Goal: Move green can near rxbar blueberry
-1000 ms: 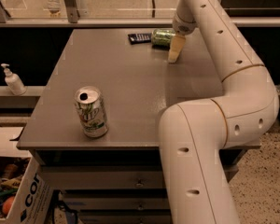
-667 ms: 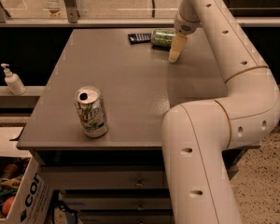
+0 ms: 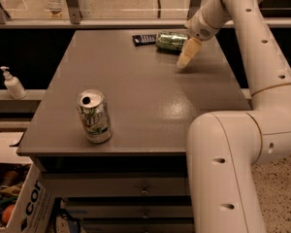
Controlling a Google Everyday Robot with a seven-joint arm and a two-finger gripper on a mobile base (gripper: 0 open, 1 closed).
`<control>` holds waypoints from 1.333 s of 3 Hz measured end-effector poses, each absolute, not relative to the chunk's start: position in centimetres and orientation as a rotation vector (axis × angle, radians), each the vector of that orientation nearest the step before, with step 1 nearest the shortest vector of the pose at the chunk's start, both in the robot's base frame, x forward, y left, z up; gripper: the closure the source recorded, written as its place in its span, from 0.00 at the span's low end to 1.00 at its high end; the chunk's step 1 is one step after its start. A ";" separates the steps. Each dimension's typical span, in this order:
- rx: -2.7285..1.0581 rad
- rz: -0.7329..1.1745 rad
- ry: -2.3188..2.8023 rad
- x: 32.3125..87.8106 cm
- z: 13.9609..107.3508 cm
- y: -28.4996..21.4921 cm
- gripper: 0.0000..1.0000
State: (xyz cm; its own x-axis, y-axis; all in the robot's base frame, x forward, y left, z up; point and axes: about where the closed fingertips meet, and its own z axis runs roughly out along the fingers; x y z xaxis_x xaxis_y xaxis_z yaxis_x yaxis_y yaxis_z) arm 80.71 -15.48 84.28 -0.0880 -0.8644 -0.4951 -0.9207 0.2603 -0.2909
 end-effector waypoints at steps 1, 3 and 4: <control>-1.594 0.329 1.863 78.2 85.0 -14.8 0.00; -1.530 0.492 1.739 75.4 87.7 -15.7 0.00; -1.493 0.527 1.712 74.3 88.8 -17.2 0.00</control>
Offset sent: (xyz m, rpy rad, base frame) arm 0.0045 -0.0387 0.0869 0.3652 0.0760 0.2097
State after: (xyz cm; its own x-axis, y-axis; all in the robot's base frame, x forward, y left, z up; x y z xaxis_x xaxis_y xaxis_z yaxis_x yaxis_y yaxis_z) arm 74.31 -17.22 88.81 0.0027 -0.6307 -0.7760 -0.9578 0.2215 -0.1833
